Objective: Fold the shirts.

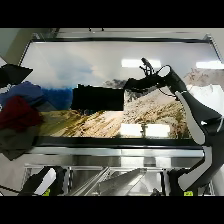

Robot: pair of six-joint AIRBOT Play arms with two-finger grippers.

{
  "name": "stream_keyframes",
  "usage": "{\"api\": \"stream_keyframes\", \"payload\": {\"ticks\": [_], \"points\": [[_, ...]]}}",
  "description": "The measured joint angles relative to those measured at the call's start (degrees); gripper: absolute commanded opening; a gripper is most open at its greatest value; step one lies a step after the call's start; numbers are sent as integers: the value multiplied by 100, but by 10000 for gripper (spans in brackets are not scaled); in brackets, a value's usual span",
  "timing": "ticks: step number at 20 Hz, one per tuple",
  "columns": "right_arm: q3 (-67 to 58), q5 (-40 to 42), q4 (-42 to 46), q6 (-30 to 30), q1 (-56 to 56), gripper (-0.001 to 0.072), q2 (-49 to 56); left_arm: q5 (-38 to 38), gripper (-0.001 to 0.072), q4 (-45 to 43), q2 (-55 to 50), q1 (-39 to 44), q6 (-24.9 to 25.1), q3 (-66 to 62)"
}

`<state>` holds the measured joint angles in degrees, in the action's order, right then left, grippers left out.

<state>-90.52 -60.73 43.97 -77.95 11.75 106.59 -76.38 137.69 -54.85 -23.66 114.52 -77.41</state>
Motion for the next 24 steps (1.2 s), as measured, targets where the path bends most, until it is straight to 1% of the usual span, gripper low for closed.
{"api": "stream_keyframes", "payload": {"ticks": [2, 3, 7, 8, 9, 10, 11, 12, 13, 15, 18, 20, 22, 24], "points": [[52, -7, -177, -26, 57, 709, 345, -9, 20, -2, -118, 0, 0, 2], [68, 55, -291, -31, 116, 666, 503, -17, 19, 0, -175, 0, 2, 2], [46, 219, -1130, 116, 326, 663, 922, -39, 20, 2, -341, 0, 48, 4], [46, 256, -1344, 201, 358, 585, 977, -39, 19, 2, -354, 0, 66, 4], [46, 286, -1552, 297, 398, 538, 1025, -42, 19, 4, -361, 0, 68, 4], [57, 313, -1766, 402, 444, 451, 1064, -44, 19, 2, -361, 0, 74, 4], [59, 348, -1891, 505, 496, 218, 1086, -50, 19, 4, -354, 0, 87, 4], [61, 365, -2070, 584, 546, 36, 1113, -63, 19, 2, -337, 0, 90, 4], [52, 363, -2306, 713, 597, 19, 1119, -63, 20, 4, -317, 0, 92, 4], [-11, 339, -2723, 962, 678, 17, 1071, -81, 20, 2, -264, 0, 107, 4], [-144, 356, -3001, 1161, 667, 16, 723, -87, 20, -2, -164, 0, 105, 4], [-216, 507, -2942, 1130, 470, 15, 251, -114, 20, -4, -79, 0, 105, 4], [-293, 778, -2568, 745, 74, 15, -358, -127, 20, -9, -2, 0, 105, 4], [-348, 981, -1899, 74, -474, 15, -994, -170, 19, -9, 42, 0, 105, 4]]}}
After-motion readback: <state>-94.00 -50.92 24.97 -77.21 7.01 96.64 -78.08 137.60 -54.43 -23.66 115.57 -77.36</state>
